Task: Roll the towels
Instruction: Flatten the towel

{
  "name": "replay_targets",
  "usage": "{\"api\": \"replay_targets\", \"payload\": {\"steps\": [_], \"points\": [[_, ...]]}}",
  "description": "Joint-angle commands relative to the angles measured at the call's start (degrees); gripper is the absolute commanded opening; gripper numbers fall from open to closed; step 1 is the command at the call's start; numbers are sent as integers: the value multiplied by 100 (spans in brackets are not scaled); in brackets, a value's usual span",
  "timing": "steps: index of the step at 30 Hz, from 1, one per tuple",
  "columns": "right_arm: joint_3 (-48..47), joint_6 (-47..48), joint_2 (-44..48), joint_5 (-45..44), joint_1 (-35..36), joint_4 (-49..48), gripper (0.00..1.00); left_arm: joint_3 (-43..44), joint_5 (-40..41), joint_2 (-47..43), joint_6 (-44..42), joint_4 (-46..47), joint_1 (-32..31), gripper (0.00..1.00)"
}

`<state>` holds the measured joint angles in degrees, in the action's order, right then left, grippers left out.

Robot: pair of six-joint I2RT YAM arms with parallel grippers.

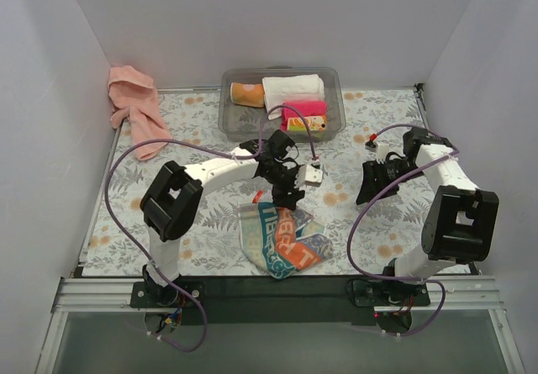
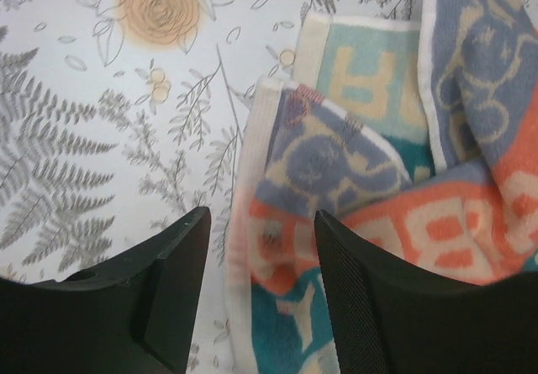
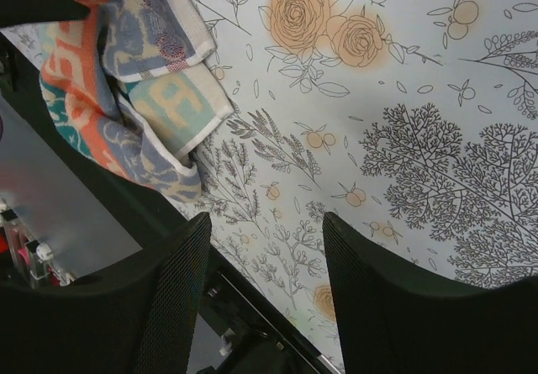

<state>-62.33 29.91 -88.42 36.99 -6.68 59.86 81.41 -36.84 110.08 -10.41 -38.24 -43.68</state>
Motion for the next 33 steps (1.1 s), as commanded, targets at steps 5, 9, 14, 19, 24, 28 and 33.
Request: {"api": "replay_targets", "payload": {"steps": [5,9,14,19,24,28,33], "points": [[-131,-179,-105,256,-53,0,54,472,-95,522,813,449,-562,50],[-104,-152,-79,238,-88,0,54,499,1,786,980,493,-607,53],[-78,-143,-96,291,-149,-9,54,648,-104,1015,1366,580,-633,54],[-87,-135,-96,326,-264,-9,54,762,-201,1164,1814,712,-642,53],[-96,-126,-79,335,-360,0,54,798,-219,1270,1982,713,-642,40],[-87,-108,-70,309,-396,-18,54,824,-34,1323,2096,721,-642,26],[-69,-91,-79,273,-413,-9,53,930,45,1314,2280,765,-633,10]]}}
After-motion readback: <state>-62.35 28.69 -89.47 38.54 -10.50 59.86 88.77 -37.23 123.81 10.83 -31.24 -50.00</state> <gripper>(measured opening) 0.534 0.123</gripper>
